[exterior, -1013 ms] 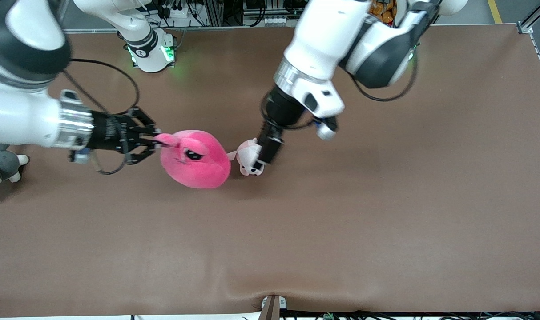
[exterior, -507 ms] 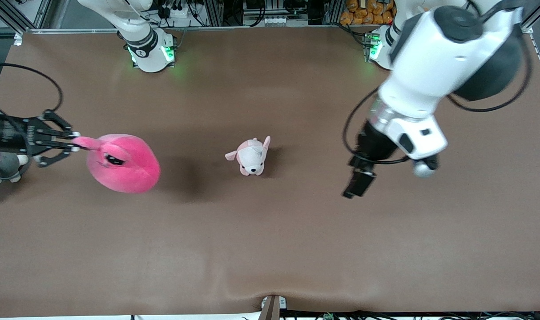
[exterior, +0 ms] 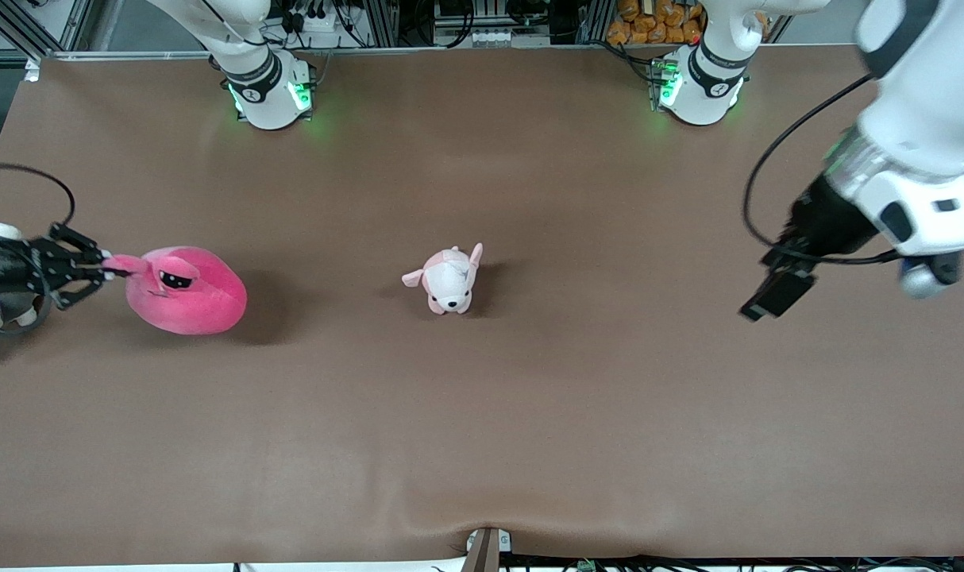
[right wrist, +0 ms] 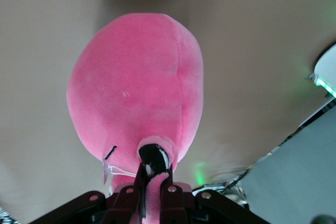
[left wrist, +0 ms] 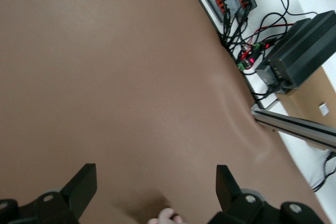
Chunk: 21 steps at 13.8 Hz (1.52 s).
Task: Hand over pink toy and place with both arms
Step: 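Carry the pink plush with the right gripper while the left gripper withdraws, then lower the pink plush onto the table and open the right gripper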
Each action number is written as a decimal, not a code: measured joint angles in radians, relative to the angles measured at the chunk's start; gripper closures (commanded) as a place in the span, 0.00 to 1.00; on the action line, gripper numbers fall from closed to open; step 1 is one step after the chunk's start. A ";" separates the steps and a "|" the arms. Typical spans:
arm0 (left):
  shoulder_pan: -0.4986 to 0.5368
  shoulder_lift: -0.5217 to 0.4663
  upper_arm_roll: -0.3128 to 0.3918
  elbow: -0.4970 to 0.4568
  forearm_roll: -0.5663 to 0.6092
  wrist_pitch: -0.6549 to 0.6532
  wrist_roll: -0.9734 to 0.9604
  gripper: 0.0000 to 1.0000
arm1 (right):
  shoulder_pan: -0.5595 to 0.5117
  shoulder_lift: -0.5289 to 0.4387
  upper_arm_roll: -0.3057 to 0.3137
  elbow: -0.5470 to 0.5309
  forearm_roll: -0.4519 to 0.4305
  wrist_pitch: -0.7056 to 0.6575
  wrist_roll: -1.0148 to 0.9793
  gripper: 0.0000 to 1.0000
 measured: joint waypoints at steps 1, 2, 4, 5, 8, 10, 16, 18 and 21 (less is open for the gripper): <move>0.026 -0.022 0.000 -0.015 -0.014 -0.021 0.057 0.00 | -0.011 0.049 0.000 0.001 0.000 0.006 -0.038 1.00; 0.055 -0.046 0.000 -0.029 -0.032 -0.042 0.123 0.00 | -0.017 0.089 0.000 0.002 -0.001 0.009 -0.073 1.00; 0.095 -0.096 0.007 -0.067 -0.047 -0.086 0.267 0.00 | -0.021 0.141 0.001 0.004 -0.013 0.009 -0.143 1.00; 0.100 -0.121 0.021 -0.091 -0.048 -0.109 0.345 0.00 | -0.021 0.158 0.001 0.005 -0.030 0.010 -0.182 1.00; 0.102 -0.167 0.082 -0.140 -0.049 -0.200 0.629 0.00 | -0.020 0.172 0.009 0.018 -0.094 0.004 -0.237 0.00; 0.103 -0.171 0.114 -0.146 -0.048 -0.248 0.816 0.00 | 0.000 0.169 0.023 0.051 -0.162 -0.003 -0.241 0.00; 0.101 -0.171 0.112 -0.149 0.070 -0.327 1.203 0.00 | 0.062 0.151 0.030 0.274 -0.190 -0.190 -0.241 0.00; 0.098 -0.171 0.105 -0.149 0.080 -0.360 1.231 0.00 | 0.099 0.148 0.030 0.342 -0.191 -0.192 -0.239 0.00; 0.096 -0.171 0.089 -0.150 0.088 -0.374 1.234 0.00 | 0.201 0.135 0.032 0.478 -0.301 -0.144 -0.268 0.00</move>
